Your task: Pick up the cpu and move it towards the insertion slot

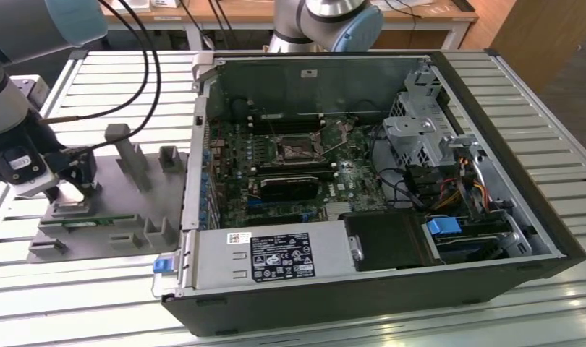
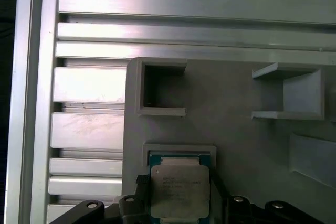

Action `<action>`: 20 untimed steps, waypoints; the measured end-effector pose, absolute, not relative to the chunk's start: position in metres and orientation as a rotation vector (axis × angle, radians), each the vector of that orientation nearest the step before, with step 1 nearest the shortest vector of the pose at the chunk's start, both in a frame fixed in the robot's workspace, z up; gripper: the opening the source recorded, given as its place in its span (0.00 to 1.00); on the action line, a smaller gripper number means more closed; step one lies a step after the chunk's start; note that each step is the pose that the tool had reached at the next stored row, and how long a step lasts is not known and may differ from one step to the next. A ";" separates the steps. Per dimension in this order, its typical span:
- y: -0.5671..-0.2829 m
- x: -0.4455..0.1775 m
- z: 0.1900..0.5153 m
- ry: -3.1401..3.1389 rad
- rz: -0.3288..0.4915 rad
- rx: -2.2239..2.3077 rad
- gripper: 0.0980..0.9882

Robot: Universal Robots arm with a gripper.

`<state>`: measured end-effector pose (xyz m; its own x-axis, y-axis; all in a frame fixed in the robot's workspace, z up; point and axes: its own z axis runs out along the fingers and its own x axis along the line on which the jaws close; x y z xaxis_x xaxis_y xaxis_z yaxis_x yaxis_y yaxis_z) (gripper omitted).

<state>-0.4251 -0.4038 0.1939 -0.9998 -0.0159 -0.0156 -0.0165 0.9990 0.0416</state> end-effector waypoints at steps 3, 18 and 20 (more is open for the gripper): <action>-0.404 -0.425 0.199 3.126 0.065 -0.025 0.50; -0.404 -0.425 0.230 3.122 0.065 -0.025 0.50; -0.404 -0.425 0.235 3.122 0.065 -0.025 0.50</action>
